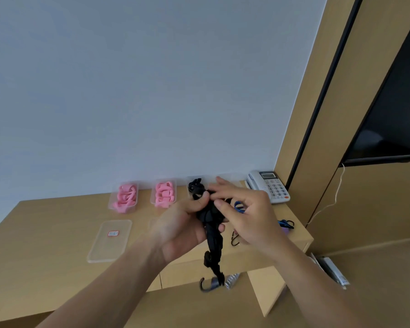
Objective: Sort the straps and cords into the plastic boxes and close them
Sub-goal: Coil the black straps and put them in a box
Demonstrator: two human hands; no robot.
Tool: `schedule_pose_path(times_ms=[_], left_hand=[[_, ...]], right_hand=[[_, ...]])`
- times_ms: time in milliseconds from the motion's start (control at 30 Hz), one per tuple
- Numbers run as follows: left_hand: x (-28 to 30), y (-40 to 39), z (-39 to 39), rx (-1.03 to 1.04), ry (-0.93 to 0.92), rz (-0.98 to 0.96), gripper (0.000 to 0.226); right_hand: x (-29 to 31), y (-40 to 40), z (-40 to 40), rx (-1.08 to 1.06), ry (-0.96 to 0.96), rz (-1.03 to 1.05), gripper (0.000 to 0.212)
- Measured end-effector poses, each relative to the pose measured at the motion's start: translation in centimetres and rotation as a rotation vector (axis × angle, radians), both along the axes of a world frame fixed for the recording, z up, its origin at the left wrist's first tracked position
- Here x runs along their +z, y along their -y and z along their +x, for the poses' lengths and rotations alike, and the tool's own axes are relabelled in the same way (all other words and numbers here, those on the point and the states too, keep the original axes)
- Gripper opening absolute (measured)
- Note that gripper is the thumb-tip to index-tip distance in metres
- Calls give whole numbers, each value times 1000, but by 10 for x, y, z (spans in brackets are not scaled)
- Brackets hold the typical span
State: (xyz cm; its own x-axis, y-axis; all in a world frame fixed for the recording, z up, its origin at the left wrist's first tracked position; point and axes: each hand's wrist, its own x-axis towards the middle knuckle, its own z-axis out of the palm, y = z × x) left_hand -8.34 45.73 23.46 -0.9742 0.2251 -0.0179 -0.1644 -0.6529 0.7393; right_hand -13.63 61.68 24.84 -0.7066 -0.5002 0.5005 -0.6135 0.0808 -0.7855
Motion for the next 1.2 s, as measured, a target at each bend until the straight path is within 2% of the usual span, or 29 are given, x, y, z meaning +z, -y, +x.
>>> schedule_pose_path(times_ms=[67,133,167,200,233,267,367,500,700,933,1067,1200], left_hand=[[1,-2,0,21,-17,-39,30],[4,0,0,50,-50,-80,30],[5,1,0,59,-63,-108,32],[6,2,0,64,-67,-145,33],[6,2,0,71,-60,-194,36],[6,2,0,75,-47,-252,39],[7,0,1,56,-22,-402,47],[9,4,0,7,-10,-507,41],[8,7,1,-92,-1,-653,40],[3,7,2,-86,66,-663,50],[-4,9,5,-76,102,-622,55],[-12,8,10,-84,73,-687,50]], right_hand=[[-2,5,-1,-178,43,-118,47],[-3,4,-4,-235,252,-111,67],[-3,3,-6,-204,368,-62,64],[-3,2,-8,-135,433,-3,47],[-5,1,-8,-70,434,53,25],[-5,2,-5,-32,395,86,12],[-6,5,1,34,351,101,19],[-5,6,4,122,366,148,20],[-8,8,6,191,428,40,11],[-7,7,8,151,516,-99,20],[-3,6,6,122,497,-156,26],[4,3,2,85,527,-278,31]])
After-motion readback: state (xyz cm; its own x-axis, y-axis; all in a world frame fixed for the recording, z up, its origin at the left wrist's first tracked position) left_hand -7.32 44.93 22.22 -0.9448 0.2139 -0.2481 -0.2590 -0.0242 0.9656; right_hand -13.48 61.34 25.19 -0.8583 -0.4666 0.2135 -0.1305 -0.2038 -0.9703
